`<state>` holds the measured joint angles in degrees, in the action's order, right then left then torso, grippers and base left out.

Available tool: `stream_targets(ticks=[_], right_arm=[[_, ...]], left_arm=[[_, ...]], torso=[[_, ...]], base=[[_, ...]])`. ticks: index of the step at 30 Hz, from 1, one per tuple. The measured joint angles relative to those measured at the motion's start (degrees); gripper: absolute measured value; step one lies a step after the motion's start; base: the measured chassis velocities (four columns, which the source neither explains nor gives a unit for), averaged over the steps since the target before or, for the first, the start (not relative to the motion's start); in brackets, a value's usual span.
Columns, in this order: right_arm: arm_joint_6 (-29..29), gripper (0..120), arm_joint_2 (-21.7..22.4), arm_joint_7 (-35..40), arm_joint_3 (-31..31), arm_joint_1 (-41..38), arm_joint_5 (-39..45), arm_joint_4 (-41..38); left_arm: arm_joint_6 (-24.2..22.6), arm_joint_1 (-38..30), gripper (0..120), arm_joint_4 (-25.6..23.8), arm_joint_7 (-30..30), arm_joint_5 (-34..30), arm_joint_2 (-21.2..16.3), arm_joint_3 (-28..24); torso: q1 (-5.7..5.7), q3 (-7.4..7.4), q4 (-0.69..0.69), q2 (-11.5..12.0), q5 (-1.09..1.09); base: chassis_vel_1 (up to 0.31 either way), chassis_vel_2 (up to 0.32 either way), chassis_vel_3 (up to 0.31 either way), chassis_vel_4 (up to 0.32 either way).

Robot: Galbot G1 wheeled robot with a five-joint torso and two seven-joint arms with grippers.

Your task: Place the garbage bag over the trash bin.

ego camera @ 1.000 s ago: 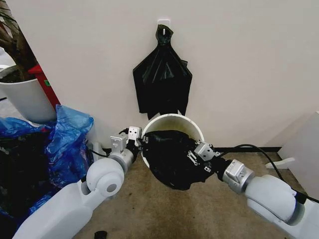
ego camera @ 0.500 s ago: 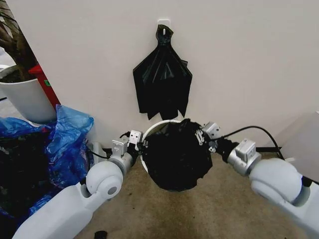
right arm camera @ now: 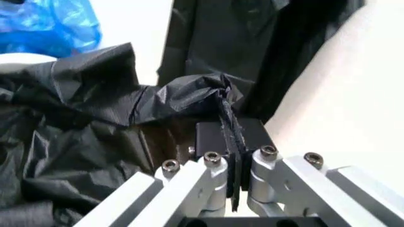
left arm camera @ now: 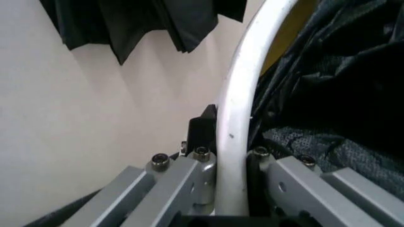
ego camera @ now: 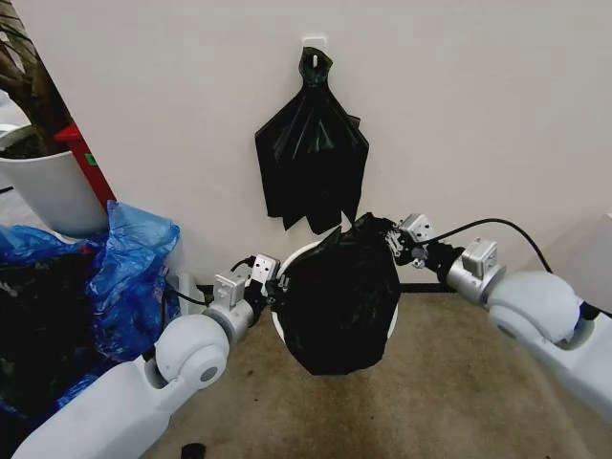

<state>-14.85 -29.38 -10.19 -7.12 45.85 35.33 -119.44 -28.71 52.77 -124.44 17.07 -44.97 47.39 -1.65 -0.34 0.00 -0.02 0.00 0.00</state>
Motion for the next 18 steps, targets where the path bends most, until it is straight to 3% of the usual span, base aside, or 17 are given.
stream_targets(ticks=[12,18], right_arm=[[6.27,0,-0.20,-15.41,0.65,-4.45,-3.75,8.20],[7.86,0,-0.10,-23.18,0.43,-3.31,-6.49,10.81]], left_arm=[[4.80,1.62,2,0.01,-10.12,5.99,-0.64,1.37],[6.91,1.70,2,0.37,-11.74,7.14,-0.38,1.40]], torso=[[0.00,0.00,0.00,0.00,0.00],[0.00,0.00,0.00,0.00,0.00]], base=[[0.000,0.000,0.000,0.000],[0.000,0.000,0.000,0.000]])
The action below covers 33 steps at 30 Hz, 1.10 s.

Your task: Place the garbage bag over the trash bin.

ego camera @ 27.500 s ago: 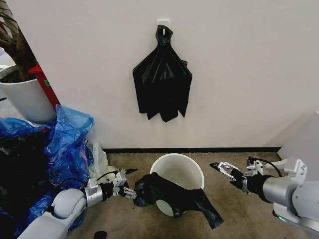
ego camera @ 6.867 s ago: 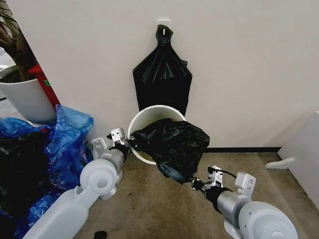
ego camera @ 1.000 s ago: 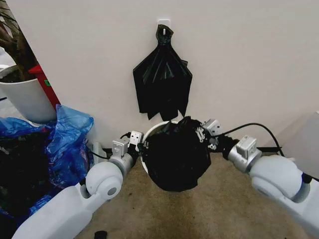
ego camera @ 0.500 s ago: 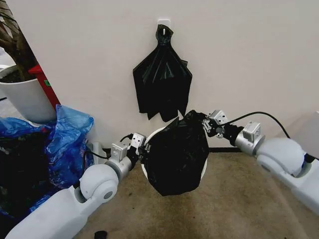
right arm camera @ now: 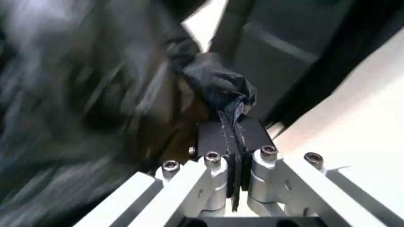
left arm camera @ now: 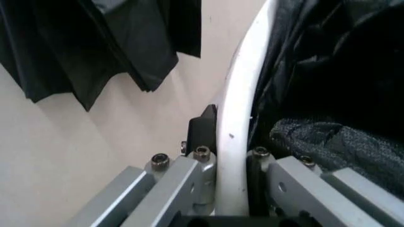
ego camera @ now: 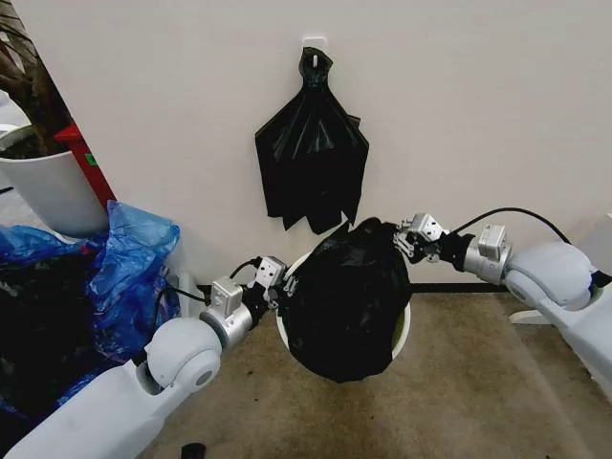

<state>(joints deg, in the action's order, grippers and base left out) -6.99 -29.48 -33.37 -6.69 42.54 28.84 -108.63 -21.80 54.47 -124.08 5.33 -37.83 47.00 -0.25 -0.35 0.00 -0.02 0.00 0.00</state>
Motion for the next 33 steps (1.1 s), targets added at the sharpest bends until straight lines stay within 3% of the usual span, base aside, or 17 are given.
stream_targets(ticks=[14,18,33], right_arm=[[6.84,0,-0.13,-4.79,-0.60,2.42,-3.14,5.53],[11.90,0,-0.77,-4.07,-0.83,3.78,-4.33,6.79],[18.29,0,-0.37,-0.20,-3.53,9.00,-5.92,6.85]], left_arm=[[4.85,1.12,2,1.11,-3.87,-1.86,0.82,2.89],[5.99,1.47,2,2.00,-4.57,-8.00,1.32,4.14],[7.71,0.45,2,6.18,-6.27,-21.21,2.64,5.09]], torso=[[0.00,0.00,0.00,0.00,0.01],[0.00,0.00,0.00,0.00,0.00],[0.00,0.00,-0.01,0.00,0.01]], base=[[0.000,0.000,0.000,0.000],[0.000,0.000,0.000,0.000],[0.000,0.000,0.000,0.000]])
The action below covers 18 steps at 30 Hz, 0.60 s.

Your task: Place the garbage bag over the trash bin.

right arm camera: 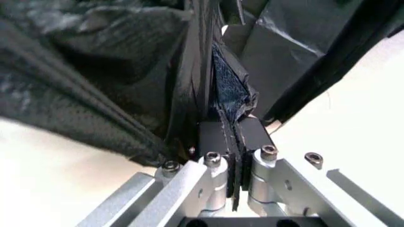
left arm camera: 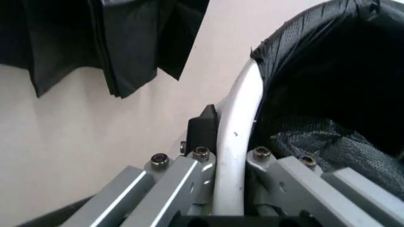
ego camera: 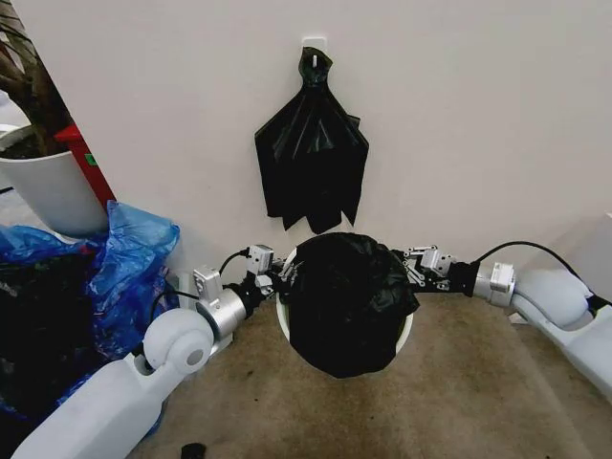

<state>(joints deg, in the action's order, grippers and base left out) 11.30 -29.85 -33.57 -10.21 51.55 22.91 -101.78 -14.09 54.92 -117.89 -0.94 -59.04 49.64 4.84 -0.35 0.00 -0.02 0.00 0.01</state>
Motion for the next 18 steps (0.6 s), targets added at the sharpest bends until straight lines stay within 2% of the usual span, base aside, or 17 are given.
stream_targets(ticks=[2,5,7,13,14,16,17,18], right_arm=[[0.11,0,0.28,2.64,-0.22,1.10,0.03,-0.67],[-0.11,10,1.10,7.78,-0.62,3.00,1.27,-2.14],[-0.26,13,1.30,8.44,-0.80,3.33,1.96,-2.73],[-1.78,38,3.03,9.91,-1.91,2.06,4.94,-4.09],[-1.78,38,3.03,9.91,-1.91,2.06,4.94,-4.09],[-2.12,48,3.60,10.28,-2.46,1.42,5.22,-3.92],[-2.26,48,3.76,10.39,-2.70,1.40,5.28,-3.92],[-3.38,55,4.43,11.21,-4.31,1.93,5.85,-4.28]], left_arm=[[0.12,-0.20,2,0.69,-0.04,-0.29,0.18,0.01],[0.57,-0.28,2,1.12,0.03,0.97,0.12,0.28],[0.57,-0.23,2,1.20,-0.15,1.77,0.10,0.21],[0.63,0.43,2,2.48,-2.29,7.40,0.15,-0.63],[0.63,0.43,2,2.48,-2.29,7.40,0.15,-0.63],[0.64,0.57,2,2.93,-2.58,8.24,0.27,-0.69],[0.66,0.59,2,3.05,-2.60,8.41,0.29,-0.69],[0.71,0.64,2,3.57,-2.67,8.82,0.39,-0.66]], torso=[[0.00,0.00,0.00,0.00,-0.01],[0.00,0.00,-0.01,0.00,-0.04],[0.00,-0.01,0.01,0.00,-0.04],[0.00,-0.01,0.01,0.00,0.00],[0.00,-0.01,0.01,0.00,0.00],[0.00,-0.01,0.01,0.00,0.00],[0.00,0.00,0.01,0.00,0.00],[0.00,0.00,0.01,0.00,-0.01]], base=[[0.000,0.000,0.000,0.000],[0.000,0.000,0.000,0.000],[0.000,0.000,0.000,0.000],[0.000,0.000,0.000,0.000],[0.000,0.000,0.000,0.000],[0.000,0.000,0.000,0.000],[0.000,0.000,0.000,0.000],[0.000,0.000,0.000,0.000]])
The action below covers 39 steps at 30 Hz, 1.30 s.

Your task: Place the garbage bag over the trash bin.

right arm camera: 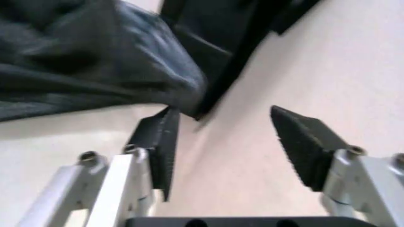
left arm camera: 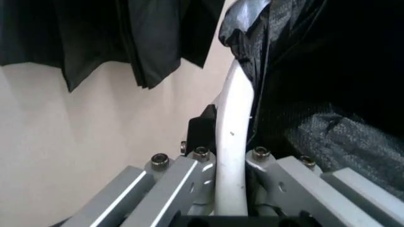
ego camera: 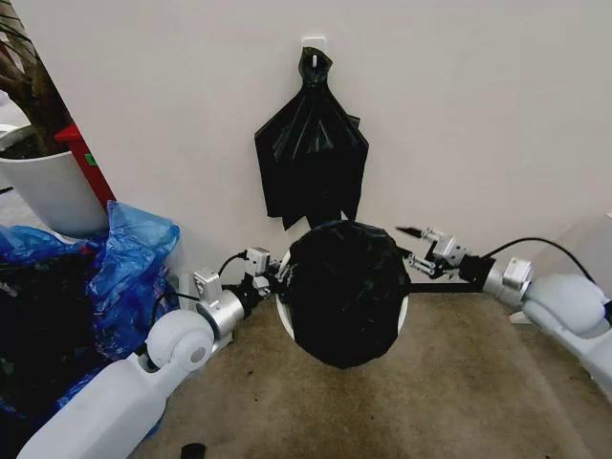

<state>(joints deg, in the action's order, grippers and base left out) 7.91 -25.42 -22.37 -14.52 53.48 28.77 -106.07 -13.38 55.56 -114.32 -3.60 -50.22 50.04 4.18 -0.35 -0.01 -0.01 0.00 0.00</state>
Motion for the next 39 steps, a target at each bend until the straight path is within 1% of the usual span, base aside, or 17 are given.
stream_targets(ticks=[1,3,4,8,10,11,13,16,18,21,24,26,27,29,32,37,39], right_arm=[[-0.82,60,0.36,0.99,-1.23,0.76,0.73,-0.60],[-1.08,63,0.43,1.36,-1.58,1.01,0.96,-0.80],[-2.78,70,0.65,3.84,-3.72,2.64,2.57,-2.09],[-7.98,85,0.17,9.09,-8.39,6.50,8.15,-5.51],[-8.67,88,0.05,9.86,-8.74,6.95,9.16,-6.03],[-11.96,94,-0.64,13.73,-9.54,8.10,13.64,-8.29],[-14.97,98,-1.55,18.07,-9.52,8.17,19.45,-10.68],[-19.36,100,-3.48,25.86,-9.41,7.96,29.86,-15.44],[-19.80,100,-3.71,26.99,-9.40,7.92,31.07,-16.15],[-24.04,100,-6.29,41.01,-10.07,7.94,41.23,-23.75],[-27.21,100,-8.51,51.75,-11.47,8.04,50.12,-30.52],[-27.56,100,-8.84,53.07,-11.68,8.05,51.27,-31.41],[-28.37,100,-9.81,57.67,-12.02,8.08,54.02,-34.23],[-28.62,100,-10.72,61.95,-11.70,8.23,55.17,-37.04],[-28.69,100,-11.87,66.27,-9.24,8.52,55.34,-37.83],[-28.71,100,-14.12,71.21,-6.50,9.24,58.24,-37.79],[-28.68,100,-14.67,71.26,-6.10,9.40,59.08,-37.73]], left_arm=[[0.10,-0.01,2,0.36,-0.01,0.12,0.14,0.04],[0.15,-0.02,2,0.51,-0.01,0.13,0.21,0.07],[0.24,-0.09,2,1.02,0.05,0.08,0.48,0.20],[0.25,-0.17,2,1.67,0.75,-1.87,0.90,0.57],[0.24,-0.17,2,1.68,0.85,-2.14,0.93,0.61],[0.20,-0.02,2,1.67,1.22,-3.38,0.95,0.80],[0.13,0.53,2,1.44,1.81,-4.53,0.95,1.09],[-0.12,0.98,2,1.16,3.55,-7.31,1.17,1.38],[-0.18,1.00,2,1.11,3.81,-7.78,1.21,1.41],[-0.53,0.98,2,0.91,6.61,-11.20,2.15,1.53],[-0.51,0.98,2,0.83,8.51,-12.82,2.92,1.62],[-0.50,0.98,2,0.83,8.73,-12.97,3.00,1.62],[-0.40,0.97,2,0.80,9.59,-13.30,3.34,1.62],[0.02,0.80,2,0.80,11.35,-13.37,3.80,1.55],[0.83,0.48,2,0.43,14.64,-13.49,4.43,1.34],[1.56,-0.46,2,-0.37,17.57,-13.54,5.10,0.72],[1.65,-0.64,2,-0.59,18.19,-13.43,5.23,0.60]], torso=[[0.00,0.00,-0.01,0.00,0.00],[0.00,0.00,-0.01,0.00,0.00],[0.00,0.00,-0.02,0.00,0.00],[0.00,0.00,-0.02,0.00,0.01],[0.00,0.00,-0.02,0.00,0.01],[0.00,0.01,-0.03,0.00,-0.01],[0.00,0.01,-0.02,0.00,0.00],[0.00,0.01,0.01,0.00,0.01],[0.00,0.01,0.01,0.00,0.01],[0.00,0.01,-0.01,0.00,0.00],[0.00,0.01,-0.01,0.00,0.02],[0.00,0.01,-0.01,0.00,0.02],[0.00,0.00,0.00,0.00,0.02],[0.00,0.00,-0.02,0.00,0.01],[0.00,0.01,0.00,0.00,0.00],[0.00,0.01,-0.02,0.00,-0.01],[0.00,0.00,-0.02,0.00,0.00]], base=[[0.000,0.000,0.000,0.000],[0.000,0.000,0.000,0.000],[0.000,0.000,0.000,0.000],[0.000,0.000,0.000,0.000],[0.000,0.000,0.000,0.000],[0.000,0.000,0.000,0.000],[0.000,0.000,0.000,0.000],[0.000,0.000,0.000,0.000],[0.000,0.000,0.000,0.000],[0.000,0.000,0.000,0.000],[0.000,0.000,0.000,0.000],[0.000,0.000,0.000,0.000],[0.000,0.000,0.000,0.000],[0.000,0.000,0.000,0.000],[0.000,0.000,0.000,0.000],[0.000,0.000,0.000,0.000],[0.000,0.000,0.000,0.000]])
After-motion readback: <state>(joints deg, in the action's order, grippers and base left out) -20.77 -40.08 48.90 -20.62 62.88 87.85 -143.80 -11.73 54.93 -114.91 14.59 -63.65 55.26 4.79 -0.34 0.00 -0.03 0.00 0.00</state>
